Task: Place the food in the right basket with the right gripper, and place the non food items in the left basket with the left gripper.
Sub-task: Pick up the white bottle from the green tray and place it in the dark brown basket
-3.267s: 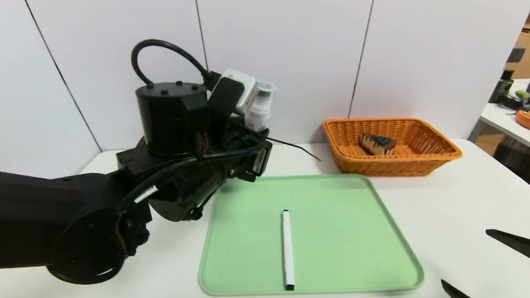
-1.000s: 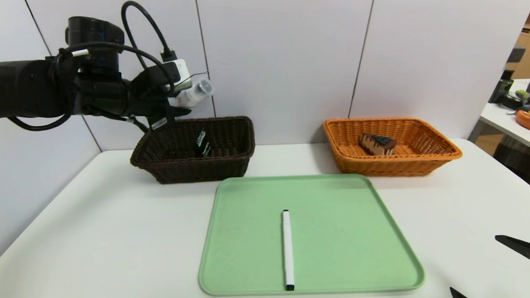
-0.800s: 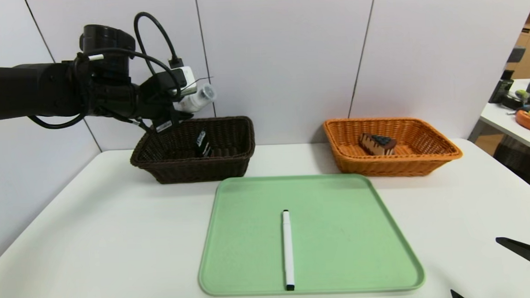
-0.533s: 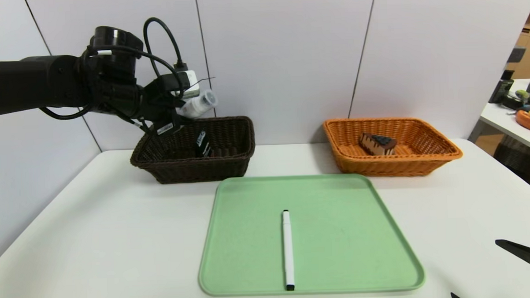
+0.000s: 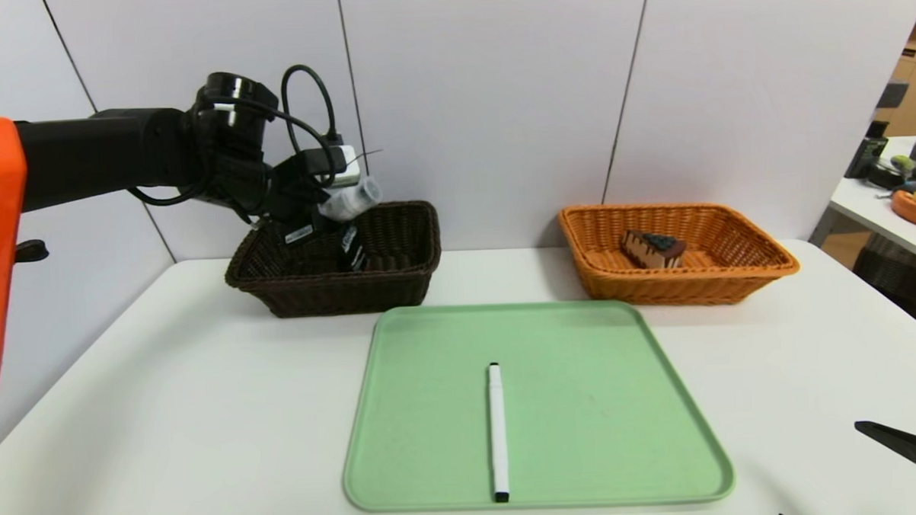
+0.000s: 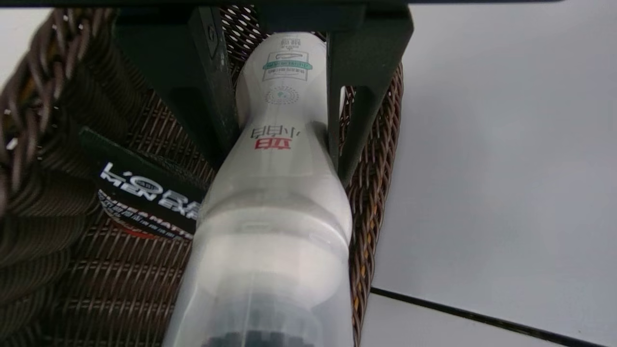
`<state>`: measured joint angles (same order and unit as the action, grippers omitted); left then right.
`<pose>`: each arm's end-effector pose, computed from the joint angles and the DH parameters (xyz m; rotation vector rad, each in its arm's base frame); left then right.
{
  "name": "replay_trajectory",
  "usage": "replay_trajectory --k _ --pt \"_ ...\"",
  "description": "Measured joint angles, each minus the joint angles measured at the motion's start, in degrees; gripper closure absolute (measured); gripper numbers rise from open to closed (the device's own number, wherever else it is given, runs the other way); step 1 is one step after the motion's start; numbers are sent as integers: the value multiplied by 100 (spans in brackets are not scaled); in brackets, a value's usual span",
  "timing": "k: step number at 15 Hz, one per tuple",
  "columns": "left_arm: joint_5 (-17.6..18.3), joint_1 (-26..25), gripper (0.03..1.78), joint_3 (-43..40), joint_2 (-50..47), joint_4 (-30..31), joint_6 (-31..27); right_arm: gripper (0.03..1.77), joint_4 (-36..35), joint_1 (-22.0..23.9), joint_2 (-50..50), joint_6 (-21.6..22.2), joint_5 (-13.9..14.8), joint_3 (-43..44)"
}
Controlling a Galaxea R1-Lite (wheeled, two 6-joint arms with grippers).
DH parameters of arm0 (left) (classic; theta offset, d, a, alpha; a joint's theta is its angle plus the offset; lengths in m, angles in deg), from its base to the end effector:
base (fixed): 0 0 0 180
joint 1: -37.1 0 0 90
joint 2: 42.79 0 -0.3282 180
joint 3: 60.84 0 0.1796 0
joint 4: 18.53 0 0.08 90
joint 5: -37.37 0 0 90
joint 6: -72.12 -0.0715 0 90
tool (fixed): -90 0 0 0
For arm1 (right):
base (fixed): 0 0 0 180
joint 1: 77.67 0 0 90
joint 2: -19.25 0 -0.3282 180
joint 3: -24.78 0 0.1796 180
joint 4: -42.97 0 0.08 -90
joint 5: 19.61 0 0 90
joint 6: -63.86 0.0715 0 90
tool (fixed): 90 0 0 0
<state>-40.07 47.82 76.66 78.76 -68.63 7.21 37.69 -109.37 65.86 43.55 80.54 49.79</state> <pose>0.4573 -0.1024 0.2450 1.0721 0.3102 -0.6889 0.0797 0.0344 0.1301 -0.4505 0.1992 0.4183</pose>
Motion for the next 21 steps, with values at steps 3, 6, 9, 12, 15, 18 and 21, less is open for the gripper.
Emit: replay_trajectory --k 3,6,9,12,15,18,21 --pt "-169 0 125 13 171 56 -28 10 6 0 -5 -2 -1 -9" --pt "-265 -63 125 20 308 183 -39 10 59 0 -11 -2 -9 -9" --pt "-322 -91 125 28 372 213 -39 10 155 0 -11 -5 -6 -9" --pt "-399 -113 125 33 391 216 -39 10 163 -7 -11 -2 -22 -9" --pt "-413 -112 109 30 397 193 -43 10 166 -9 -11 -2 -26 -9" --pt "-418 -113 78 27 400 205 -39 10 174 -9 -11 -2 -23 -9" --pt "-421 -102 56 24 383 210 -41 10 185 -7 -16 -5 -20 -6"
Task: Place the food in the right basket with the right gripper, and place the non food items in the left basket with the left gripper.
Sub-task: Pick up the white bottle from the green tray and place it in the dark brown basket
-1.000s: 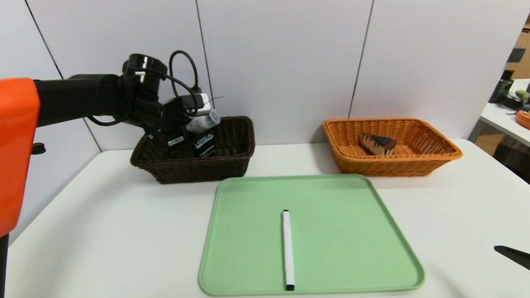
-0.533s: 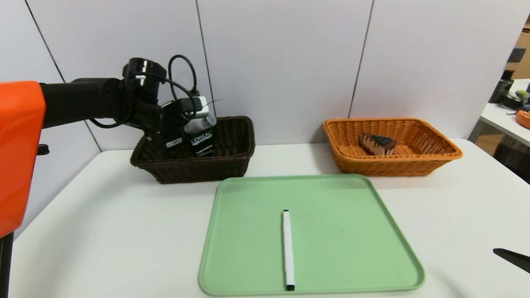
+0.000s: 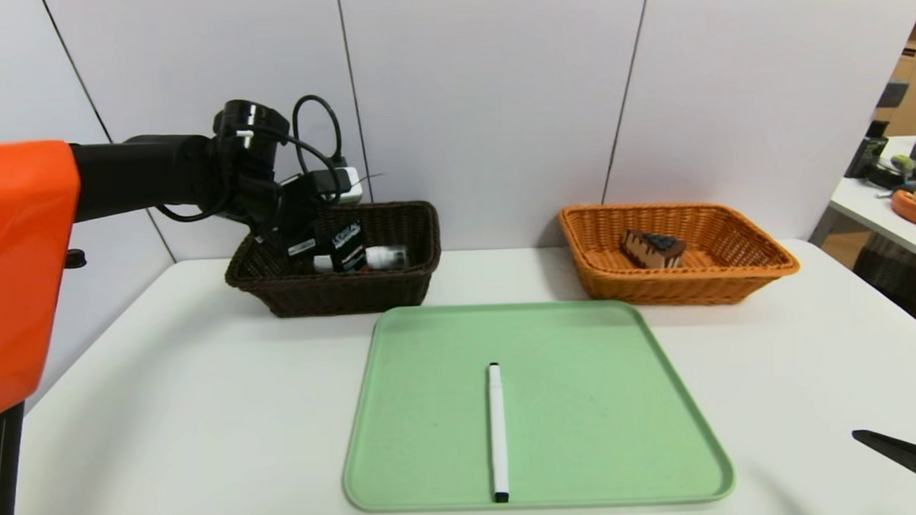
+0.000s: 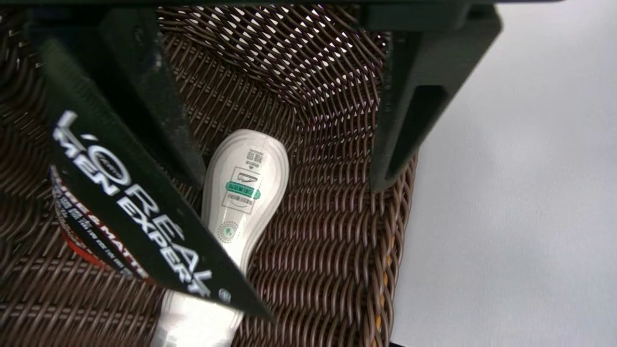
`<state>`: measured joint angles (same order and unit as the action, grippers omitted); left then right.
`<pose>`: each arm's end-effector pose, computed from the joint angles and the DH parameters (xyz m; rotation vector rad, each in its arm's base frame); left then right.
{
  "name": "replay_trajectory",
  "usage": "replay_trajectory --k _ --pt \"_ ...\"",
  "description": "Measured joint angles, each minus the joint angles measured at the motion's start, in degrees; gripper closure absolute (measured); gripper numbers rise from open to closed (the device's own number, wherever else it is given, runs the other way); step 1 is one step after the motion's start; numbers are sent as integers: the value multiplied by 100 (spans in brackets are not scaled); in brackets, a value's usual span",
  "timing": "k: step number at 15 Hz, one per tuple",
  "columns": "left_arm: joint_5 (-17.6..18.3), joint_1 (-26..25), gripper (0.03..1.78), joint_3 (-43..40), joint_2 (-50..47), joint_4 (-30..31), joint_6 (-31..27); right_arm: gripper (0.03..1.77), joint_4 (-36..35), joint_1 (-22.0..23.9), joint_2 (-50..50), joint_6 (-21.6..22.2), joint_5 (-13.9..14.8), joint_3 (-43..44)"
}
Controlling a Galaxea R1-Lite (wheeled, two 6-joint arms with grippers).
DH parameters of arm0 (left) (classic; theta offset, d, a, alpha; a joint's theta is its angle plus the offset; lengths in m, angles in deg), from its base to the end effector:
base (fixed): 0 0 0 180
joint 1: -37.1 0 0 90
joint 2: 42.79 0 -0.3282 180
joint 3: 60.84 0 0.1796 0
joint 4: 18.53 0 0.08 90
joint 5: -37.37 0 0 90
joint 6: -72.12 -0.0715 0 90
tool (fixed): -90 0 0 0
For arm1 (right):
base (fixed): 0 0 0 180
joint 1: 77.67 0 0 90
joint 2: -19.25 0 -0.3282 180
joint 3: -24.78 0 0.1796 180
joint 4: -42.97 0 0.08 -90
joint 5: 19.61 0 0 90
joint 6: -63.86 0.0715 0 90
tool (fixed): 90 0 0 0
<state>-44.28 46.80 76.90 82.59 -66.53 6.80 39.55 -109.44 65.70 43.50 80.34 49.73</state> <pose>0.4792 -0.0925 0.2182 1.0991 0.3812 -0.6263 0.0779 0.0337 0.1254 -0.4615 0.2272 0.4278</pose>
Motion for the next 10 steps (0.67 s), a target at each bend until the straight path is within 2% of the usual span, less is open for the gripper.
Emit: replay_trajectory --k 5,10 --pt "11 -7 34 -5 -273 -83 0 10 20 -1 -4 0 0 0" --pt "179 -254 23 -27 -917 -512 -135 10 74 -20 2 -6 -66 0"
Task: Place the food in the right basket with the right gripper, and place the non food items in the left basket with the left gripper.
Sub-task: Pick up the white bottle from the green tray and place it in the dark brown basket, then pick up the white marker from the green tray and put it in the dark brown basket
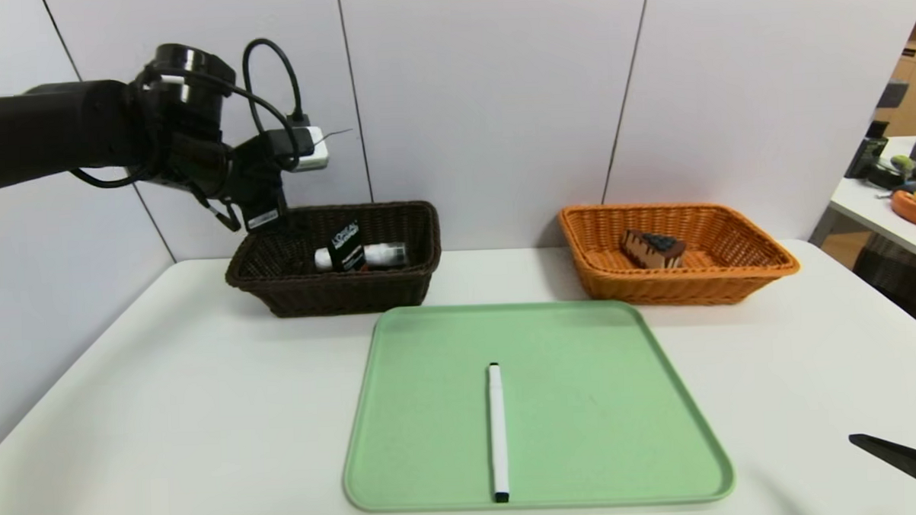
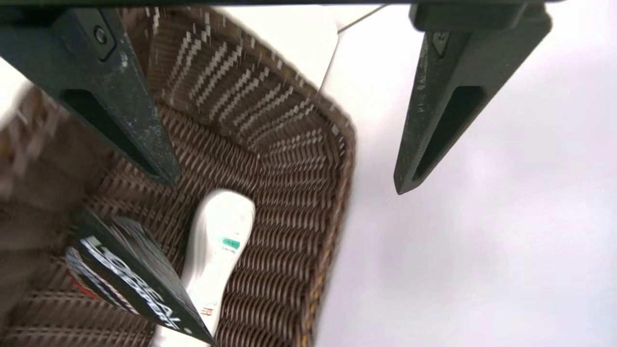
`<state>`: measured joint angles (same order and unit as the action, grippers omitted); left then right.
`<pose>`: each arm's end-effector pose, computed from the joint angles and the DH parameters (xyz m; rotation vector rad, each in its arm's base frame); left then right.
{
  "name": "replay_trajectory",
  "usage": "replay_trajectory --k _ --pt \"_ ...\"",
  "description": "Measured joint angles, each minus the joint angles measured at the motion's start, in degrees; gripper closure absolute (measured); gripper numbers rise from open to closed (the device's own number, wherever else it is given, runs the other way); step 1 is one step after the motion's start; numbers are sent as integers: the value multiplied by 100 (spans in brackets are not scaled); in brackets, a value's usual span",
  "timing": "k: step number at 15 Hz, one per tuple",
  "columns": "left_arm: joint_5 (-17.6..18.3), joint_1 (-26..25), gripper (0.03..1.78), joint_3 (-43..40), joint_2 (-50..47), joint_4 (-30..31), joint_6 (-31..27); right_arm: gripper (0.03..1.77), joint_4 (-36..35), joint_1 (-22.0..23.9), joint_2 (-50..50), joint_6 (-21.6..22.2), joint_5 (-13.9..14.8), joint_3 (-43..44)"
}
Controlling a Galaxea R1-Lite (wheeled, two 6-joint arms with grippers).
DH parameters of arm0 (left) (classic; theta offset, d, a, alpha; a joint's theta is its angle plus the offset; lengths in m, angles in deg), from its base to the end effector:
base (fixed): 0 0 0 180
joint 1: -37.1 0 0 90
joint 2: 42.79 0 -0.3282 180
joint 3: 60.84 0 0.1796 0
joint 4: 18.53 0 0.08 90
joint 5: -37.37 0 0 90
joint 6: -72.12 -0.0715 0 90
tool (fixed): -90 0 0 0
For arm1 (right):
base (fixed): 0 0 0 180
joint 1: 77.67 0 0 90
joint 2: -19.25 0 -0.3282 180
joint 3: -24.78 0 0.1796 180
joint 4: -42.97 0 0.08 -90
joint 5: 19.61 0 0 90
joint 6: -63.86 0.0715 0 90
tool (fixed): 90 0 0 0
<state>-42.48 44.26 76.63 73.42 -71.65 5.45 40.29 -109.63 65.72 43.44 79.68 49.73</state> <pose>0.4351 -0.0674 0.2802 1.1085 0.3213 -0.5831 0.0770 0.0344 0.1234 -0.4655 0.2374 0.4446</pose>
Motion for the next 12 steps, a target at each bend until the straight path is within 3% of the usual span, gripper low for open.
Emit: replay_trajectory --k 8,12 --pt "820 -83 15 -188 -1348 -1250 -273 10 18 2 2 -48 2 -2" --pt "855 255 14 -772 -1858 -1342 -400 10 24 7 -30 -79 7 -5"
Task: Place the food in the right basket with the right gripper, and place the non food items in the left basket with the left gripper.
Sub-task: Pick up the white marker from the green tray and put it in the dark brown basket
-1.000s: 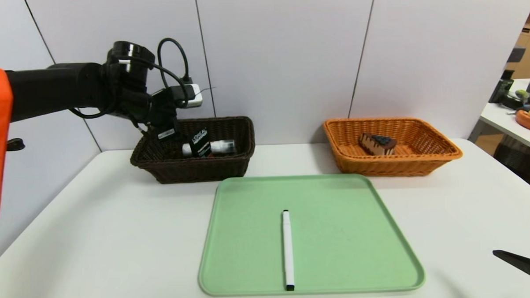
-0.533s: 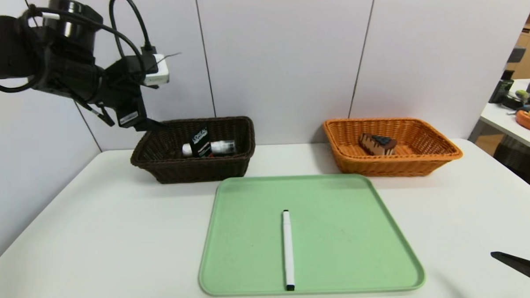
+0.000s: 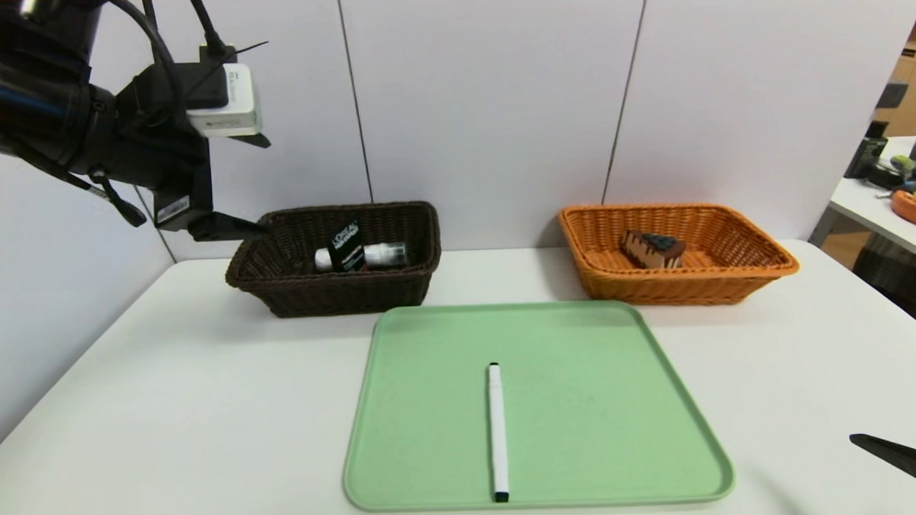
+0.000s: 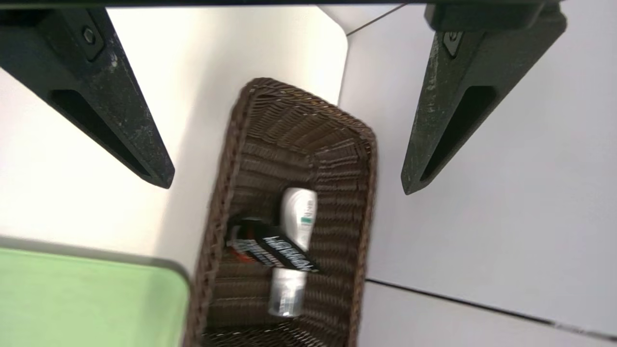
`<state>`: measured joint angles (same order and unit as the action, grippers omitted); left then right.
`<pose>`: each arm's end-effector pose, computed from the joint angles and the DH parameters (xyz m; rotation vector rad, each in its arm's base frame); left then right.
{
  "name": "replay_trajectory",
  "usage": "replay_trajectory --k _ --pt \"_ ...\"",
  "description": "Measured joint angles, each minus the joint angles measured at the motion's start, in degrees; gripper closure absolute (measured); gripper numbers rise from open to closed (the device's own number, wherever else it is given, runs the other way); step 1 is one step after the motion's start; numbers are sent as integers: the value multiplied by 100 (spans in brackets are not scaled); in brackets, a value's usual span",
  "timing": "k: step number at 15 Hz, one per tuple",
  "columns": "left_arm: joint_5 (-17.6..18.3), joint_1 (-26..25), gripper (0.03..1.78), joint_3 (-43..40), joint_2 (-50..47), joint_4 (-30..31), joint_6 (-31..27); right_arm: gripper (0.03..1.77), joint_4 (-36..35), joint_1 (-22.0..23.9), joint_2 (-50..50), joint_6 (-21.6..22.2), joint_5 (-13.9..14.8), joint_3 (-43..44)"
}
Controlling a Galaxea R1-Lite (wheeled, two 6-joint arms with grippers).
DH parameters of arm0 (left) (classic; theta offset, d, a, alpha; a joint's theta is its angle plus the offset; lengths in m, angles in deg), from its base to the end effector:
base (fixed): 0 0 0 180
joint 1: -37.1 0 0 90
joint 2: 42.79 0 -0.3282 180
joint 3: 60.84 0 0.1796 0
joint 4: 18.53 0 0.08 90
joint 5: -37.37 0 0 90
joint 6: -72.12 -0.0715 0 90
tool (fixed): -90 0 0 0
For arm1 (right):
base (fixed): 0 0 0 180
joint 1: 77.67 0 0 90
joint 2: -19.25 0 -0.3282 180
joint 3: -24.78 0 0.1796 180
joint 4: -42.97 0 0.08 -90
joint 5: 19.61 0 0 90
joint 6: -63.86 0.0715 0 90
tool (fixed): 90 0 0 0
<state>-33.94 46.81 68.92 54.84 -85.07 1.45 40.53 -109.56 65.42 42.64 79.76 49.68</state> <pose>0.3091 -0.0761 0.3373 1.1212 0.2279 -0.7849 0.0763 0.0337 0.1230 -0.4792 0.2347 0.4439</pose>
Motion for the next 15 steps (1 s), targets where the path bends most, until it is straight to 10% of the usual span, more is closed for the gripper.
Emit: replay_trajectory --k 15 --pt "-339 1052 12 -1599 -560 57 -1423 10 85 -7 -290 -17 -18 2"
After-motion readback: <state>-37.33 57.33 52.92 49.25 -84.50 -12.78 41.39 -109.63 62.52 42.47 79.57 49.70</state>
